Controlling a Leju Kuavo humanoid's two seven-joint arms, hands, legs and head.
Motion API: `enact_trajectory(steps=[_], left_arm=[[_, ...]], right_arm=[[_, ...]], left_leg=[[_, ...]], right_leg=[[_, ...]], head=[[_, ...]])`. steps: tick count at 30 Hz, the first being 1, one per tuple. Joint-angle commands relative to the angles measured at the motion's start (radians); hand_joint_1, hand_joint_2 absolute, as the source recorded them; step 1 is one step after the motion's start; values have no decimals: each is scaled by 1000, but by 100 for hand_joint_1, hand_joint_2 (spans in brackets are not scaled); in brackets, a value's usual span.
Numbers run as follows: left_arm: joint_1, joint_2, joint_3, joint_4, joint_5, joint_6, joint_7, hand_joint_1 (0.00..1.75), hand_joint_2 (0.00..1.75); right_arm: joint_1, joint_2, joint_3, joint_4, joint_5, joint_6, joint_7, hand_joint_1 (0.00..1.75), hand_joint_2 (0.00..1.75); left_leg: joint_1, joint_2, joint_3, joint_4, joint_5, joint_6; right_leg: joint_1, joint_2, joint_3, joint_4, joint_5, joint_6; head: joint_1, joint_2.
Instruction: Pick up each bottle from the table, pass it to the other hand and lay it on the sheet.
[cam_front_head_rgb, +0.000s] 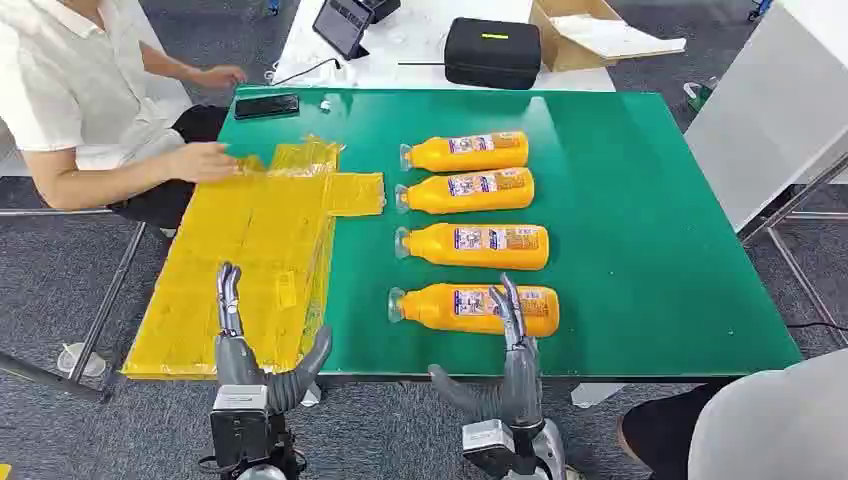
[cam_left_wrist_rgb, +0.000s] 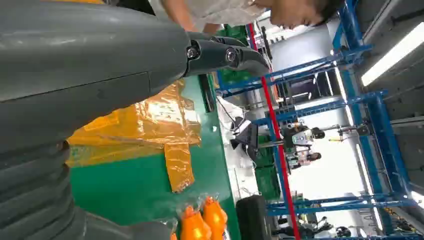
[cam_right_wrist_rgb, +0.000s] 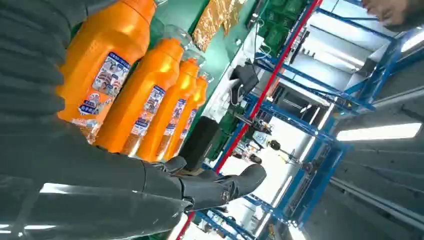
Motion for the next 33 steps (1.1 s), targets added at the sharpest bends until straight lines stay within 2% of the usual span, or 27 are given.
enact_trajectory(steps=[1, 3, 8, 13, 14, 15, 19, 20, 23, 25, 28, 33], left_arm=[[-6, 38, -38, 37, 18, 17, 1, 0, 175], [-6, 35, -38, 40, 8, 17, 1, 0, 175], [-14, 36, -55, 56, 14, 17, 1, 0, 175], [-15, 32, -46, 60, 7, 17, 1, 0, 175], [-17, 36, -49, 62, 13, 17, 1, 0, 175], [-19, 36, -47, 64, 16, 17, 1, 0, 175], [-59, 49, -75, 99, 57, 17, 1, 0, 175], [-59, 49, -75, 99, 57, 17, 1, 0, 175], [-81, 61, -113, 127, 101, 17, 1, 0, 175], [-79, 60, -108, 125, 90, 17, 1, 0, 175], [-87, 66, -115, 118, 105, 17, 1, 0, 175], [-94, 72, -128, 111, 103, 17, 1, 0, 175]], right_arm=[[9, 35, -138, 53, 174, -32, 0, 0, 175], [11, 39, -196, 22, 189, -32, 0, 0, 175], [5, 9, -215, -1, 167, -32, 0, 0, 175], [3, 23, -259, 28, 242, -32, 6, 0, 175], [-3, 38, -310, 64, 359, -32, 27, 0, 175], [-8, 39, -322, 78, 378, -32, 33, 0, 175], [-83, 35, -396, 164, 446, -32, 20, 0, 175], [-83, 35, -396, 164, 446, -32, 20, 0, 175], [-141, -2, -355, 250, 555, -32, 114, 0, 175], [-155, -14, -333, 279, 546, -29, 131, 0, 175], [-231, -38, -276, 395, 472, 23, 143, 0, 175], [-289, -40, -242, 475, 440, 48, 168, 0, 175]], left_leg=[[0, 0, 6, -2, -1, 1], [-1, -1, 4, -1, -1, 1], [-1, 0, 4, -1, -1, 1], [-1, -1, 4, -2, 0, 1], [-1, -1, 6, -2, -1, 1], [0, -1, 4, -2, 0, 0], [0, 0, 5, -2, 0, 1], [0, 1, 7, -2, -1, 1], [-1, 1, 4, -2, 0, 1], [0, 2, 8, -2, -1, 1], [0, 3, 4, -1, 0, 1], [-1, 3, 6, -2, 0, 1]], right_leg=[[1, -1, 6, -2, -1, -2], [0, -2, 4, -1, -1, -1], [0, -2, 5, -1, -1, -1], [0, -2, 4, -1, -1, -1], [0, -2, 6, -1, -1, -2], [1, -2, 5, -2, -1, -2], [0, -1, 6, -2, 0, -1], [1, -1, 7, -3, 0, -2], [0, 0, 4, -2, 0, -1], [1, 0, 8, -3, 0, -2], [1, 2, 4, -2, 1, -1], [0, 2, 6, -2, 1, -1]], head=[[0, 0], [0, 0], [0, 0], [0, 0], [0, 0], [0, 0], [0, 0], [0, 0], [0, 0], [0, 0], [0, 0], [0, 0]])
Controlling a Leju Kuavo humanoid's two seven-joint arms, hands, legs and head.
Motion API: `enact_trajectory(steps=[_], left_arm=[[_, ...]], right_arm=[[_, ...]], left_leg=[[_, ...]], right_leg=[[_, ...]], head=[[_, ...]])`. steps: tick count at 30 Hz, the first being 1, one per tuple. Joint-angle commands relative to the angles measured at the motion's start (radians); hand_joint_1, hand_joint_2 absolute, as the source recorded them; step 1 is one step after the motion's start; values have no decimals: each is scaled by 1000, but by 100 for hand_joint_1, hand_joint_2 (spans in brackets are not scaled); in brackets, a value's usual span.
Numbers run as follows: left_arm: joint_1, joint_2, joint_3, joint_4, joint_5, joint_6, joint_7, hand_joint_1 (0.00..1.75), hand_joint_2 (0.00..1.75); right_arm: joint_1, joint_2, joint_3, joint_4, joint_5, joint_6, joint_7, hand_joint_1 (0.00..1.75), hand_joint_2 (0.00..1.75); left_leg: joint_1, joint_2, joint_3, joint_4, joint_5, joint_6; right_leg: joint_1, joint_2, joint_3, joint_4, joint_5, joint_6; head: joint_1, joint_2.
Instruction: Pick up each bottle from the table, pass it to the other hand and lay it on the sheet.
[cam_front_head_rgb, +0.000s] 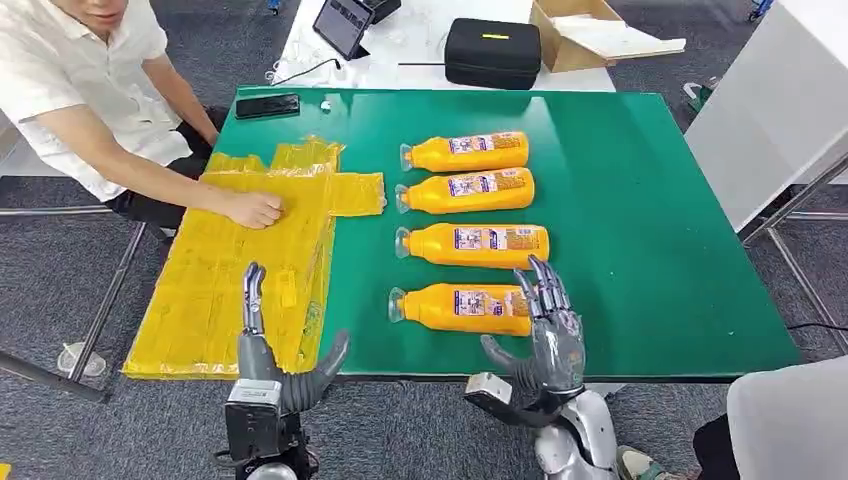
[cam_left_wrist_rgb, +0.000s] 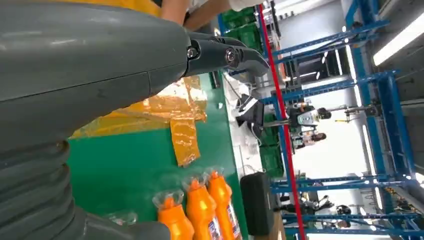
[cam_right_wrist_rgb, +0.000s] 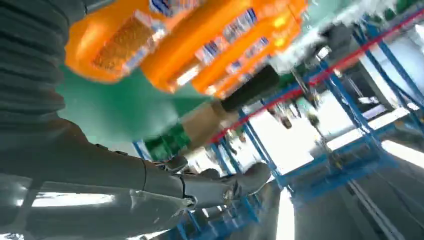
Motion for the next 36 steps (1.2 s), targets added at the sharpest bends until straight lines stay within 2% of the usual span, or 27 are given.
enact_trajectory(steps=[1, 7, 8, 10, 11, 14, 18, 23, 27, 30, 33, 36], left_arm=[[-60, 53, -64, 55, 9, 17, 1, 0, 175], [-71, 57, -73, 64, 16, 17, 1, 0, 175], [-71, 57, -73, 64, 16, 17, 1, 0, 175], [-71, 57, -72, 71, 13, 17, 1, 0, 175], [-69, 41, -45, 94, 3, 17, 1, 0, 175], [-88, 21, -29, 163, 107, -6, 1, 0, 175], [-90, 21, -31, 165, 109, -4, 1, 0, 175], [-84, 22, -24, 163, 172, -49, 19, 0, 175], [-65, 37, -30, 113, 173, -65, 39, 0, 175], [-64, 37, -31, 110, 172, -65, 42, 0, 175], [-53, 38, -33, 96, 163, -60, 54, 0, 175], [-40, 40, -34, 82, 165, -58, 67, 0, 175]], right_arm=[[-198, -55, 100, 341, -71, 77, 52, 0, 175], [-264, -65, 120, 467, -115, 110, 39, 0, 175], [-264, -65, 120, 467, -115, 110, 39, 0, 175], [-271, -66, 128, 487, -114, 120, 36, 0, 175], [-281, -67, 136, 510, -117, 123, 37, 0, 175], [-271, -78, 152, 517, -99, 114, 64, 0, 175], [-264, -81, 153, 513, -99, 112, 64, 0, 175], [-241, -124, 207, 466, 3, 106, 166, 0, 175], [-235, -165, 262, 398, 112, 159, 301, 0, 175], [-236, -169, 265, 392, 122, 163, 313, 0, 175], [-234, -186, 292, 374, 199, 164, 409, 0, 175], [-218, -187, 291, 339, 227, 177, 450, 0, 175]], left_leg=[[0, 2, 4, -1, -1, 0], [0, 2, 4, -1, 0, 0], [0, 3, 9, -2, -1, 1], [0, 1, 3, -1, 0, 0], [0, 1, 6, -1, -1, 1], [0, 1, 4, -2, 0, 1], [0, 0, 3, -1, 0, 0], [0, -1, 4, -1, 0, 1], [0, 0, 4, 0, -1, 1], [0, 0, 3, 0, 0, 1], [0, 0, 5, 0, 0, 1], [0, 0, 4, 0, 0, 1]], right_leg=[[1, 1, 4, -2, 0, -1], [1, 0, 3, -2, 0, -1], [1, 0, 9, -3, -1, -2], [0, 0, 3, -1, 0, -1], [1, -1, 6, -2, -1, -2], [0, 0, 4, -2, 0, -1], [0, -1, 3, -1, 0, -1], [0, -2, 4, -1, -1, -1], [1, -2, 5, -1, -1, -2], [0, -1, 4, -1, 0, -1], [0, -2, 6, -1, -1, -1], [0, -1, 5, 0, -1, -1]], head=[[1, 0], [0, 0], [0, 0], [0, 0], [0, 0], [0, 0], [0, 0], [0, 0], [0, 0], [0, 0], [0, 0], [0, 0]])
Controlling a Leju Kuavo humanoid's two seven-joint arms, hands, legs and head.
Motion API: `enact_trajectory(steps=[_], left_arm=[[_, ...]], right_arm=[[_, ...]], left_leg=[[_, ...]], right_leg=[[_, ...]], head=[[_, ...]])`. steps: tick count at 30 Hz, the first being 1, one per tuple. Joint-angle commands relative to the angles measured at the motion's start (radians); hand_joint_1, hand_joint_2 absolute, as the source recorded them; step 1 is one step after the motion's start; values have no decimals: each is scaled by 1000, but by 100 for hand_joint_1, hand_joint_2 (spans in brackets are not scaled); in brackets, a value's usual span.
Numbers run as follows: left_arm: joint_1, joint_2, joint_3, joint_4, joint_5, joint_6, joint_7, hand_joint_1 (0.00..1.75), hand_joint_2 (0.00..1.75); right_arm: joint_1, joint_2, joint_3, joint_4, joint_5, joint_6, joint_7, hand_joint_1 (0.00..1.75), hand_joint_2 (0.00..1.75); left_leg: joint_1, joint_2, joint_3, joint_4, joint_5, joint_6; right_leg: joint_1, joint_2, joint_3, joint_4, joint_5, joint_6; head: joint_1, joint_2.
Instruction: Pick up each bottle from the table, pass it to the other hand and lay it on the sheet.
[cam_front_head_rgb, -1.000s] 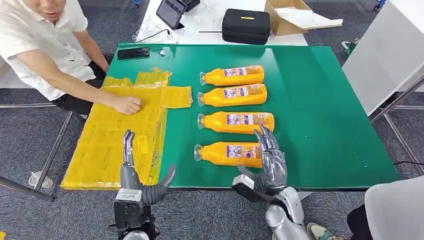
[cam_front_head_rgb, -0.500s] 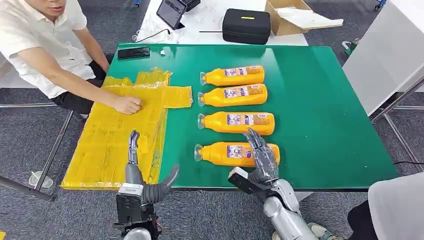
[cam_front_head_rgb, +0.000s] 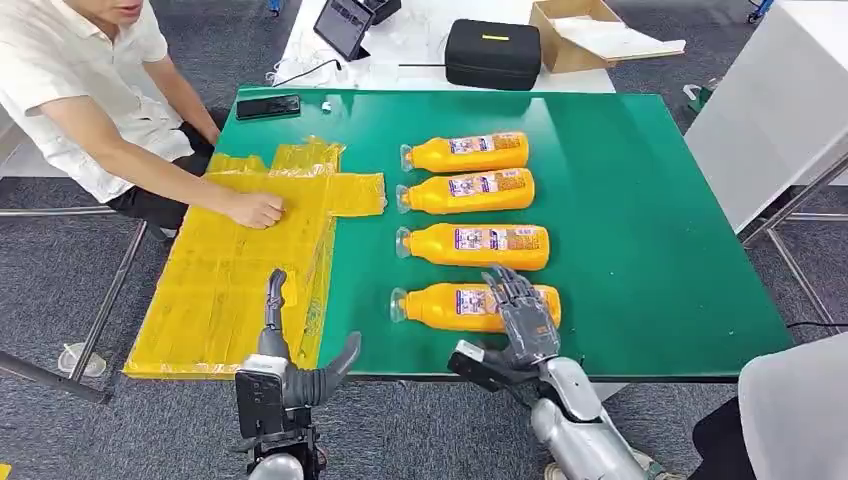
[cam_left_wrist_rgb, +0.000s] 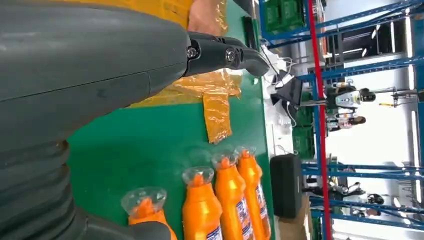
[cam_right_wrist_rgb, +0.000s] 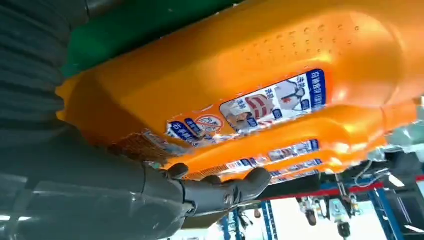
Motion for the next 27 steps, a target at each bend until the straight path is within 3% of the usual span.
enact_trajectory(steps=[1, 6, 16, 17, 18, 19, 20, 27], left_arm=[[14, 28, -7, -22, -7, 6, 32, 0, 175], [40, 39, -14, -79, 27, -13, 73, 0, 175], [58, 45, -13, -93, 45, -25, 100, 0, 175], [56, 43, -11, -92, 44, -24, 105, 0, 175], [54, 43, -12, -93, 38, -29, 110, 0, 175], [54, 42, -12, -93, 38, -29, 110, 0, 175], [53, 41, -10, -95, 35, -33, 115, 0, 175], [40, 33, -4, -94, 23, -60, 122, 0, 175]], right_arm=[[11, -60, 79, -53, 110, 33, 148, 0, 175], [46, -83, 70, -150, 153, 95, 222, 0, 175], [89, -101, 20, -163, 171, 196, 294, 0, 175], [84, -103, 18, -151, 170, 230, 307, 37, 175], [83, -110, 17, -141, 168, 254, 313, 117, 175], [84, -113, 16, -139, 168, 254, 313, 131, 175], [80, -110, 7, -114, 154, 279, 316, 171, 175], [36, -117, -18, 21, 118, 348, 323, 175, 175]], left_leg=[[0, 0, 2, -1, 0, 0], [0, -1, 3, 0, -1, 1], [0, -2, 3, -1, 0, 1], [0, -2, 7, -1, -2, 1], [0, -2, 4, -1, -1, 1], [0, -3, 5, -1, -1, 1], [0, -2, 3, -1, 0, 1], [1, -2, 9, -2, -1, 1]], right_leg=[[0, -1, 2, -1, -1, -1], [0, -2, 3, -1, -1, -1], [0, -3, 3, -1, -1, -1], [1, -5, 8, -2, -3, -3], [1, -4, 5, -2, -1, -1], [1, -5, 6, -2, -2, -2], [0, -3, 3, -1, -1, -1], [1, -4, 10, -3, -1, -2]], head=[[0, 0], [0, 0], [0, 0], [0, 0], [0, 0], [0, 0], [0, 0], [0, 0]])
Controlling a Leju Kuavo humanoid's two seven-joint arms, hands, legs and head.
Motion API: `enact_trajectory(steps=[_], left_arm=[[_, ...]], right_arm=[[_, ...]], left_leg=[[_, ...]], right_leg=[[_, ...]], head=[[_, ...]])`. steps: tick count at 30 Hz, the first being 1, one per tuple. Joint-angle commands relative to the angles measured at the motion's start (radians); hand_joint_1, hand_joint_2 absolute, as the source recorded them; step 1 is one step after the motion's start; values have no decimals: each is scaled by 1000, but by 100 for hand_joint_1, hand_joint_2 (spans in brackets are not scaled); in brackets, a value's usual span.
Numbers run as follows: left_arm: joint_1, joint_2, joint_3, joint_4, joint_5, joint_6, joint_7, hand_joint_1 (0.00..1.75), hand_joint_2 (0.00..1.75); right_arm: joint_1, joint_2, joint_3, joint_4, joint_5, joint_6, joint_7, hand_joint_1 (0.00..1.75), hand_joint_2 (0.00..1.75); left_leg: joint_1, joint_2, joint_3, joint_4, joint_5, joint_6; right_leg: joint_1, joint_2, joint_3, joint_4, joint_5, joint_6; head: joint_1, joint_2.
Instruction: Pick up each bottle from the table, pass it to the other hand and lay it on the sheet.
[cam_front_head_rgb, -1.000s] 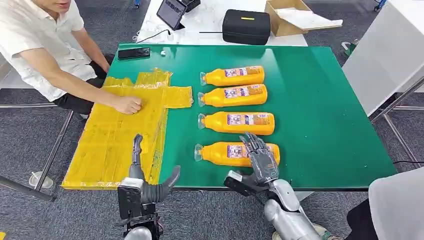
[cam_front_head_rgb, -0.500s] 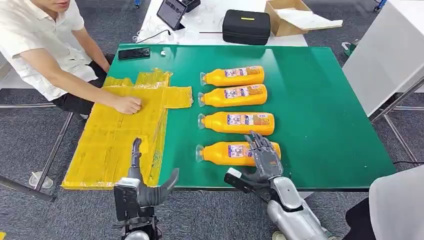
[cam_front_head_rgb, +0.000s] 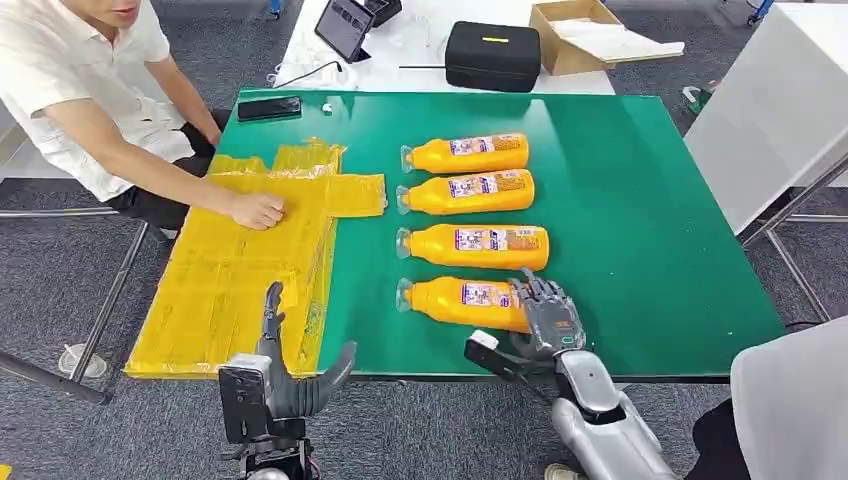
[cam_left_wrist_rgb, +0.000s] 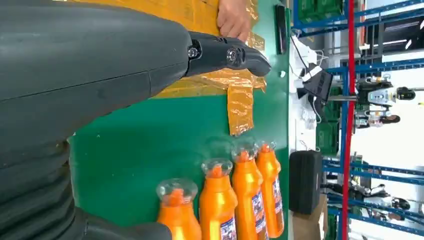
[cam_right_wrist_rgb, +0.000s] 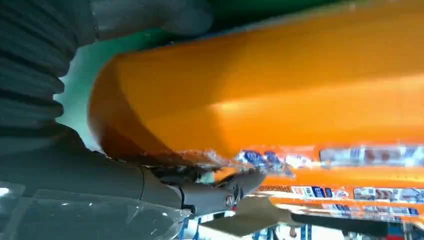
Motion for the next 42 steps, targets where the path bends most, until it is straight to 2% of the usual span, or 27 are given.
enact_trajectory(steps=[1, 7, 8, 10, 12, 16, 18, 21, 22, 25, 27, 32, 34, 38, 42], left_arm=[[-27, 16, -4, 12, -13, -27, 9, 0, 175], [-36, 8, -4, 24, -14, -42, 6, 0, 175], [-35, 8, -4, 24, -14, -42, 6, 0, 175], [-34, 9, -4, 24, -14, -44, 3, 0, 175], [-33, 10, -2, 20, -1, -48, -22, 0, 175], [-33, 10, -1, 20, 0, -48, -22, 0, 175], [-25, 5, 11, 6, 56, -65, -54, 0, 175], [-9, 17, 9, -22, 186, -139, -37, 0, 175], [-1, 22, 9, -31, 237, -174, -24, 0, 175], [11, 44, -4, -40, 290, -223, -21, 0, 175], [20, 64, -15, -54, 342, -294, -9, 0, 175], [24, 65, -15, -60, 342, -294, -9, 0, 175], [32, 90, -30, -69, 427, -413, 7, 0, 175], [53, 108, -32, -52, 468, -462, 8, 0, 175], [29, 103, -38, -42, 444, -488, -20, 0, 175]], right_arm=[[-22, -15, -42, 228, -36, 67, 9, 175, 175], [-60, -6, -57, 311, -53, 54, -13, 175, 175], [-61, -6, -58, 314, -62, 56, -30, 175, 175], [-56, -5, -60, 306, -83, 53, -61, 175, 175], [-31, 3, -84, 263, -217, 102, -203, 175, 175], [-27, 6, -82, 262, -217, 103, -203, 175, 175], [15, 3, -86, 180, -333, 140, -315, 175, 175], [98, 17, -74, 16, -455, 153, -408, 175, 175], [118, 28, -75, -38, -495, 153, -426, 175, 175], [147, 61, -71, -151, -545, 96, -459, 175, 175], [150, 73, -66, -188, -548, 65, -468, 175, 175], [148, 68, -67, -187, -549, 66, -468, 175, 175], [152, 103, -104, -202, -608, 17, -538, 175, 175], [164, 147, -110, -287, -637, -37, -583, 175, 175], [145, 176, -72, -295, -671, -38, -581, 154, 175]], left_leg=[[1, -3, 4, -1, 0, 0], [1, -4, 9, -2, 1, 1], [0, -3, 12, 0, -2, 2], [0, -3, 16, -1, -8, 3], [1, -3, 17, -2, -8, 3], [1, -2, 23, -2, -9, 3], [1, -1, 24, -2, -8, 3], [1, -2, 22, -6, -7, 3], [1, 0, 25, -3, -9, 3], [2, 4, 27, -1, -11, 1], [3, 6, 26, -2, -11, 1], [4, 4, 19, -1, -10, 0], [3, 5, 15, -1, -9, 0], [3, 6, 11, -1, -9, 0], [3, 6, 10, -1, -10, -1]], right_leg=[[1, -4, 4, -2, -1, -1], [2, -6, 9, -4, 0, -2], [1, -4, 4, -2, -3, -1], [1, -5, 7, -4, -8, -1], [1, -5, 8, -5, -7, -1], [2, -3, 14, -7, -7, -1], [2, -3, 15, -7, -6, 0], [3, -7, 15, -10, -3, -5], [2, -4, 23, -7, -4, -2], [3, 1, 25, -5, -5, -3], [5, 3, 24, -5, -5, -4], [4, 2, 19, -4, -5, -2], [4, 2, 16, -4, -6, -2], [3, 4, 13, -3, -6, -2], [3, 4, 10, -3, -6, -3]], head=[[0, 0], [0, 0], [0, 0], [0, 0], [0, 0], [0, 0], [1, 0], [1, 0], [1, 0], [1, 0], [0, 0], [0, 0], [0, 0], [0, 0], [0, 0]])
